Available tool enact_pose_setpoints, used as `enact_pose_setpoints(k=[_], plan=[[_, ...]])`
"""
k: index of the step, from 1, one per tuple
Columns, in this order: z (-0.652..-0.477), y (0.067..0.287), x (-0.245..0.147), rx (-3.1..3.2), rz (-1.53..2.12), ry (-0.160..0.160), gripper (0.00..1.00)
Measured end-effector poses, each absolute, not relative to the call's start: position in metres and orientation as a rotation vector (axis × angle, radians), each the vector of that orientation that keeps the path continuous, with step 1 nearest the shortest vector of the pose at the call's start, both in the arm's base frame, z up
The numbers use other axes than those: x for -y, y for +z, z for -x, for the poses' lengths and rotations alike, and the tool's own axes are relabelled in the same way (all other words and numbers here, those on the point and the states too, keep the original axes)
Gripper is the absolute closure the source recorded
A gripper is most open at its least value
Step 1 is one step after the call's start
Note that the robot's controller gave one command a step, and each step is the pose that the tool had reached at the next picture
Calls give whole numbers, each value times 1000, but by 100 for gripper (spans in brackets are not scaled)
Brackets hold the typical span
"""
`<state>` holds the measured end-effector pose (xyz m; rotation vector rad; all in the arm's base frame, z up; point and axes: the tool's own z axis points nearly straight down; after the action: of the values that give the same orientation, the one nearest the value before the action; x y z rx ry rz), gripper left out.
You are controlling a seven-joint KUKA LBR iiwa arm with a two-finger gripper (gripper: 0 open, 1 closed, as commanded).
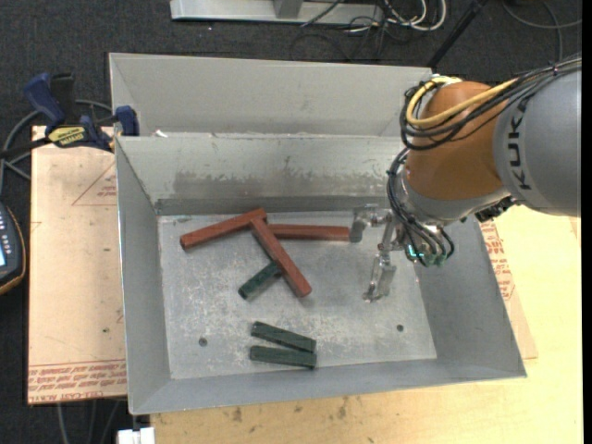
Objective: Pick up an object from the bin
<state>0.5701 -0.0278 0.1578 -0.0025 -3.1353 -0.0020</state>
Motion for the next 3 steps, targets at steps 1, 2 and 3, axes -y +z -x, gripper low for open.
enact_pose_setpoints(k=[1,2,3], plan=[[-643,66,-27,3144,-73,-4,0],[-643,71,-24,3145,-68,-2,100],[-643,144,-3,3114,-480,2,100]])
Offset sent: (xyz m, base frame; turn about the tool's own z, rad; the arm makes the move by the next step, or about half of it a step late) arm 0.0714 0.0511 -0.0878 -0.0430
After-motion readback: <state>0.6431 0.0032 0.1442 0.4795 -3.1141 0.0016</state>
